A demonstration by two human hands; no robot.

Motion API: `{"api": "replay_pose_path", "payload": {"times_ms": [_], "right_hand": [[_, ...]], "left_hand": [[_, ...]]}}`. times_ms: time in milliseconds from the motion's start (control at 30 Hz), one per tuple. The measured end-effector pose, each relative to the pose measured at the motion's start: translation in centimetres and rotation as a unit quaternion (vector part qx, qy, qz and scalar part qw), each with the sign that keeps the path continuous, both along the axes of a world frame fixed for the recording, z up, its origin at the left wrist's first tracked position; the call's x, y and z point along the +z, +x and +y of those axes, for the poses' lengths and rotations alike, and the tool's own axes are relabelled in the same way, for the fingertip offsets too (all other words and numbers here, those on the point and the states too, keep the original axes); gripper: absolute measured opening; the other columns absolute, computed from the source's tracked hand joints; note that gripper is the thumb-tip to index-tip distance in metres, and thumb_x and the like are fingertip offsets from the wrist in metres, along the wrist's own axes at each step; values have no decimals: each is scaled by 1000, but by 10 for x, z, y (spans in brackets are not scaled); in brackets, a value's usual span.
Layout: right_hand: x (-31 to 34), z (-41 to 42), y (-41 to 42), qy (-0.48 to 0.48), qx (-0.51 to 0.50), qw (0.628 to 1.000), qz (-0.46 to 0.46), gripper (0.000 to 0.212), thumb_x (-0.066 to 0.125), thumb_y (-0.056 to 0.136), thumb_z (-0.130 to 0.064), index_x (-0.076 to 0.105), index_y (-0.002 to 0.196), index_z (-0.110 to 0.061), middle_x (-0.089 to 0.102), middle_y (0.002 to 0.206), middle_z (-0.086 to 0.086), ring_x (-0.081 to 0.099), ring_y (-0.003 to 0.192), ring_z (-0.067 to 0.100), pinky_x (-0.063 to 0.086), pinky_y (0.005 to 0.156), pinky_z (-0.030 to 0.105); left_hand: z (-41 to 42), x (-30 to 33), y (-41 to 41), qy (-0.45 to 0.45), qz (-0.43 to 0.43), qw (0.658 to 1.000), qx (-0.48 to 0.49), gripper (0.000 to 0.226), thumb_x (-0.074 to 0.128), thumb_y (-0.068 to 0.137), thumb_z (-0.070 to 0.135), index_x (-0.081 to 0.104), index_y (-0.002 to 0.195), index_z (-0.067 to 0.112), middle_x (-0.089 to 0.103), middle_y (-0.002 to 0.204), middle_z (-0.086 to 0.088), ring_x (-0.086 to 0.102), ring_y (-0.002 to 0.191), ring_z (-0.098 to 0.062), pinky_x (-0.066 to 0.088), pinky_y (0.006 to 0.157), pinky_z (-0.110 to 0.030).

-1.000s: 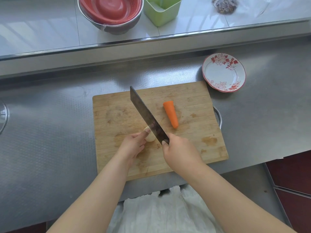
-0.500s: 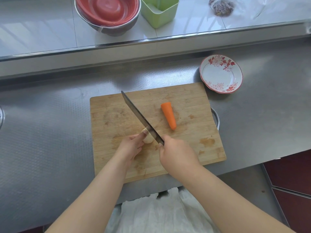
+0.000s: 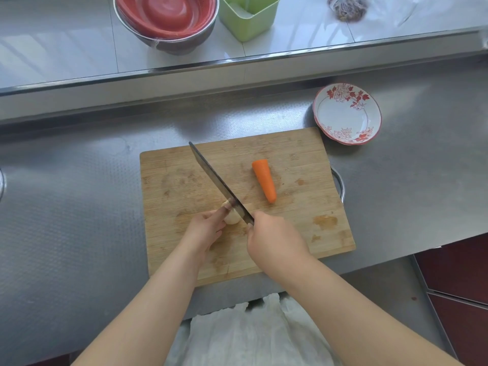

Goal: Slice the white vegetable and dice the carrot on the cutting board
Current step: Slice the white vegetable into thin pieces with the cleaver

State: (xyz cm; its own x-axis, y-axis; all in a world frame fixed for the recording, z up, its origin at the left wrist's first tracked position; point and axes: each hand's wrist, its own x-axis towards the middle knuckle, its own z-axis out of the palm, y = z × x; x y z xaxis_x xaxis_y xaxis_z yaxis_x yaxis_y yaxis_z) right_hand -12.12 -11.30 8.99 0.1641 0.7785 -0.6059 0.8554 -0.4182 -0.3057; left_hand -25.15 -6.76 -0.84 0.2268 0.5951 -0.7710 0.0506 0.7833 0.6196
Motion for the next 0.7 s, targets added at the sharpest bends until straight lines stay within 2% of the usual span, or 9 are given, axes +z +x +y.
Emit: {"api": "replay_pose_path", "payload": {"times_ms": [167, 333, 500, 567, 700], "right_hand": [[7, 7, -5, -30, 4, 999, -13, 18, 41, 97, -16, 55, 109, -16, 60, 93, 6, 51, 78, 26, 39, 62, 29], [16, 16, -5, -51, 6, 999, -11, 22, 41, 97, -14, 53, 115, -14, 61, 102, 8, 55, 85, 27, 38, 64, 29], [10, 28, -8, -78, -6, 997, -2, 22, 42, 94, -12, 56, 111, -12, 62, 105, 8, 59, 94, 28, 42, 67, 30], [6, 31, -8, -80, -8, 997, 3, 19, 44, 95, -14, 57, 109, -12, 63, 106, 9, 61, 97, 29, 43, 67, 30], [4, 23, -5, -63, 2, 998, -3, 21, 42, 96, -15, 57, 110, -13, 62, 103, 8, 57, 87, 26, 40, 65, 30]], "left_hand": [[-1, 0, 1, 3, 3, 1000, 10, 65, 73, 50, 64, 68, 96, 20, 67, 109, 2, 57, 112, -15, 41, 103, -33], [0, -11, 1, -9, 17, 1000, 23, 33, 70, 80, 48, 71, 92, 17, 69, 94, 8, 60, 105, -11, 41, 105, -34], [-2, -15, 3, -12, 22, 999, 32, 26, 70, 83, 45, 67, 93, 21, 69, 99, 5, 58, 111, -15, 41, 107, -37], [-3, -16, 4, -15, 18, 999, 41, 35, 70, 83, 47, 67, 102, 18, 70, 104, 2, 58, 113, -15, 40, 107, -37], [-5, -17, 4, -9, 22, 999, 34, 34, 70, 83, 46, 68, 105, 19, 69, 110, 3, 57, 115, -12, 40, 106, -33]]}}
